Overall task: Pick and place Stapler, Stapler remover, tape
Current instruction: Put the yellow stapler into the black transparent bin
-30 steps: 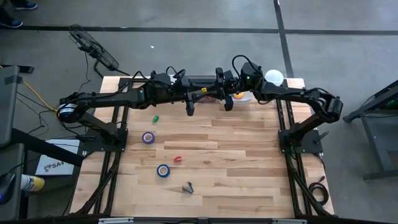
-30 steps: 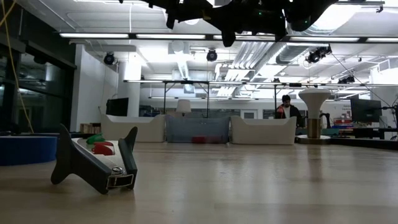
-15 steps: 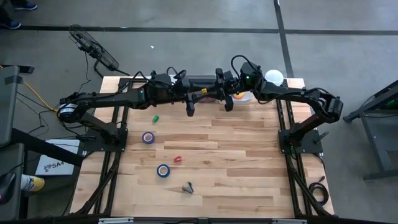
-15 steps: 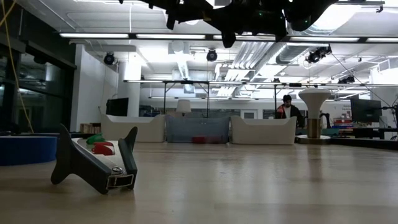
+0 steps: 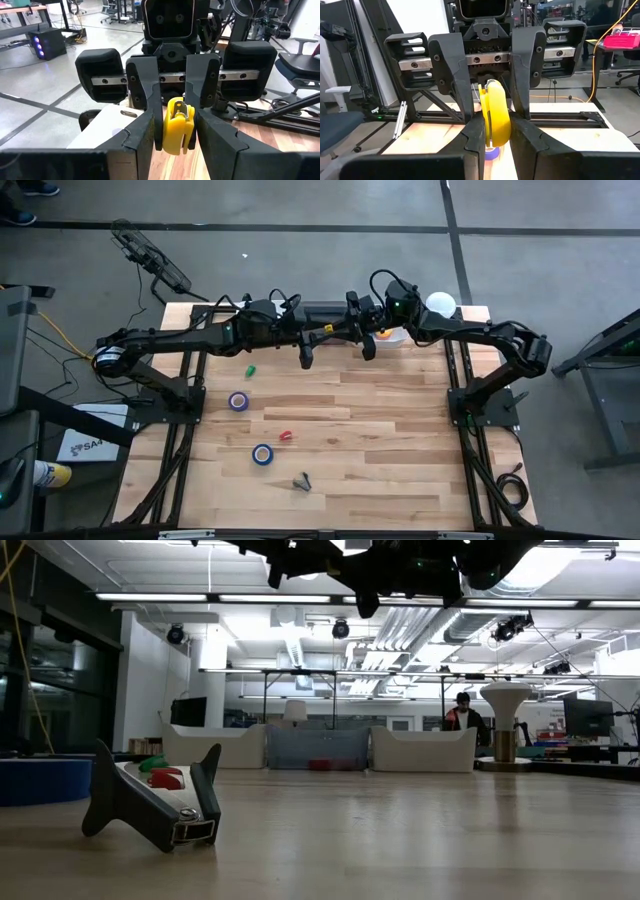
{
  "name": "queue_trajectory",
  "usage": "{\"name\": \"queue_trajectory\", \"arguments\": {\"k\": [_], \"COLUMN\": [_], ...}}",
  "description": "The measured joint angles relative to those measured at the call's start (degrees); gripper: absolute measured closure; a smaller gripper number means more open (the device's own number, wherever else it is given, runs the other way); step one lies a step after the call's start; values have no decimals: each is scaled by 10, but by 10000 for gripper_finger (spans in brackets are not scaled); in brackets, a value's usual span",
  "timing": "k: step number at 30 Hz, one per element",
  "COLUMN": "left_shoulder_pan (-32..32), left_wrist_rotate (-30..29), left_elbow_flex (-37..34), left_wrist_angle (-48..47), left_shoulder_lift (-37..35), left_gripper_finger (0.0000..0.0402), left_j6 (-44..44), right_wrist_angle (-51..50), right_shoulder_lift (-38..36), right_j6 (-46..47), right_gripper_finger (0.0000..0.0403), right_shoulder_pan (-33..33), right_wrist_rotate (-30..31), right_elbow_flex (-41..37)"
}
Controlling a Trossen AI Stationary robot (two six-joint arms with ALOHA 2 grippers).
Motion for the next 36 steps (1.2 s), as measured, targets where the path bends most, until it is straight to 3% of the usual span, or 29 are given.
{"name": "queue_trajectory", "arguments": {"k": [10,20,24,28,36], "left_shoulder_pan": [0,0,0,0,0], "left_wrist_rotate": [-1,0,-1,0,4], "left_elbow_flex": [12,13,12,12,12], "left_wrist_angle": [17,-3,-4,-8,-7], "left_shoulder_lift": [0,-3,-2,-2,-2], "left_gripper_finger": [269,331,336,319,232], "left_j6": [0,0,1,1,0], "right_wrist_angle": [-14,-18,-12,-2,8], "right_shoulder_lift": [0,1,1,1,1], "right_j6": [4,-7,-6,4,5], "right_gripper_finger": [350,350,350,350,350], "right_shoulder_pan": [-7,-7,-7,-7,-7], "right_wrist_rotate": [-12,-10,-6,-7,-9], "right_elbow_flex": [-3,-3,-2,-2,-2]}}
